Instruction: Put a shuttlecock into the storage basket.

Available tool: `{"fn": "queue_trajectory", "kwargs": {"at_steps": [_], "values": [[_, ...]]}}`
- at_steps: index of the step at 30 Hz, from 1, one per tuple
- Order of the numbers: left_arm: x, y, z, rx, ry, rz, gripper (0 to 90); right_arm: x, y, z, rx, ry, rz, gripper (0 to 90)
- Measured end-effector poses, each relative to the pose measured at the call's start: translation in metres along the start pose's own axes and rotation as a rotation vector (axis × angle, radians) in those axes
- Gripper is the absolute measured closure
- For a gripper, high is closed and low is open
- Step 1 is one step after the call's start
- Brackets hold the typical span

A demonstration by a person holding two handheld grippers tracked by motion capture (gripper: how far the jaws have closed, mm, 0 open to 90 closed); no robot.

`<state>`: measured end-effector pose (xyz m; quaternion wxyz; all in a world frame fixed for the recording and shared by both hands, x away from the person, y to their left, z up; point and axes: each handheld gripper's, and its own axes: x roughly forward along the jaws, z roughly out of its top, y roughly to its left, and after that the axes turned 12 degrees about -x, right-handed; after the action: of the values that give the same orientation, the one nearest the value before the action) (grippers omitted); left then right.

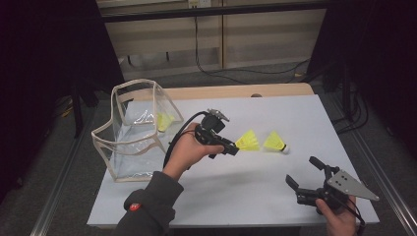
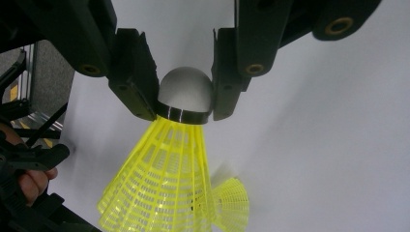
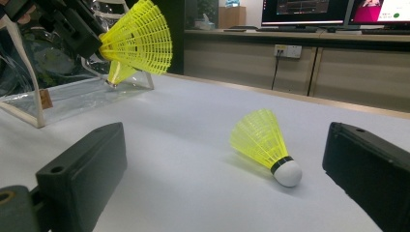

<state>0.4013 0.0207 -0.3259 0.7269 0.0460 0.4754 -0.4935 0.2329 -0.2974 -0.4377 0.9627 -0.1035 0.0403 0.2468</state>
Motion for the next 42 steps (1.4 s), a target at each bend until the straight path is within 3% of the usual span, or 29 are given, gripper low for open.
{"fn": "queue_trajectory", "kwargs": {"at_steps": [42], "values": [[-0.040,-0.004,0.013,-0.019,-0.038,0.025,63.1,0.000,0.000,0.000,-0.001,-0.005,-0.002,1.8]]}}
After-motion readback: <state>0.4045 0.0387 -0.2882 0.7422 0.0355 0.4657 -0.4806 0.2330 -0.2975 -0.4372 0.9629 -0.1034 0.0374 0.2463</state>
